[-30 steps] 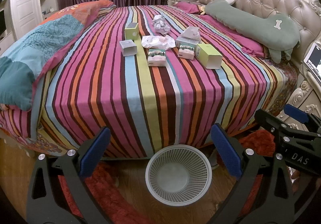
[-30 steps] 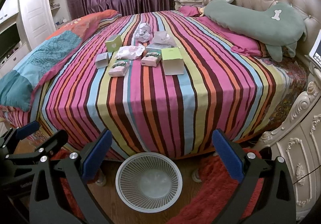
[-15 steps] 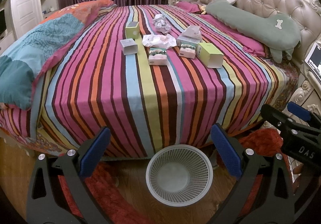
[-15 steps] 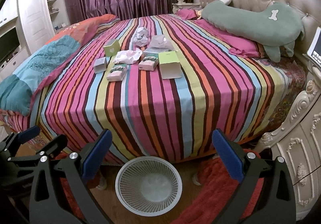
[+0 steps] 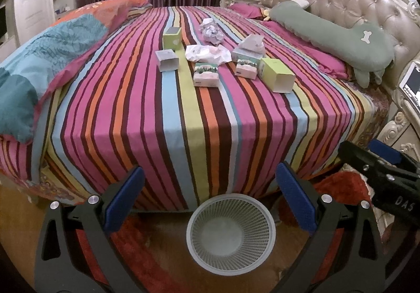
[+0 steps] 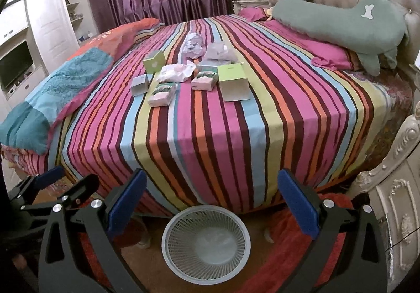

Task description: Collect trash

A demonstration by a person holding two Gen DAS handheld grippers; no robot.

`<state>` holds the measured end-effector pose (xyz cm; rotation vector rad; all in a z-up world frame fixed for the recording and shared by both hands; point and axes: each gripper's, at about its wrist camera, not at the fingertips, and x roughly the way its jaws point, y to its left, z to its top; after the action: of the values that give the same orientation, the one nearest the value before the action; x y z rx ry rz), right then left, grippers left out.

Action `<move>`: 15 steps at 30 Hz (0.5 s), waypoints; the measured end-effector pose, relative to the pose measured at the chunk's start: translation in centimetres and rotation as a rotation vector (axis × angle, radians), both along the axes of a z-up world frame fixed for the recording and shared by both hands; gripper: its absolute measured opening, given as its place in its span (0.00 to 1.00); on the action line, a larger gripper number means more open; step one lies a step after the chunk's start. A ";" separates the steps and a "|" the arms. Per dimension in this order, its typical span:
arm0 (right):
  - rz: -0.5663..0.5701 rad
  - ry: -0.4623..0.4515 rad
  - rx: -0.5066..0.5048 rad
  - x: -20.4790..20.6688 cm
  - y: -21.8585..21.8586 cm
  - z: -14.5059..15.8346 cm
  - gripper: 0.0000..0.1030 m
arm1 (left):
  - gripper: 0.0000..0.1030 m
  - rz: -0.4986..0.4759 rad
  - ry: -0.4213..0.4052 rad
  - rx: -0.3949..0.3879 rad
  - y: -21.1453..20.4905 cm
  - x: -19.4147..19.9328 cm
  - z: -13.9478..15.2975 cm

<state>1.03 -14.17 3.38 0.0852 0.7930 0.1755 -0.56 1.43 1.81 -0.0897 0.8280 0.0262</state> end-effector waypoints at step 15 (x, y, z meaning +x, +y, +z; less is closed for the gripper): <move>-0.008 -0.026 -0.053 4.2 0.1 0.0 0.93 | 0.94 0.069 0.035 -0.014 2.3 6.1 -0.9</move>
<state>5.25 -14.10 3.36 0.0362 0.7705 0.1478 5.55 3.77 0.94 -0.1308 0.8603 0.0870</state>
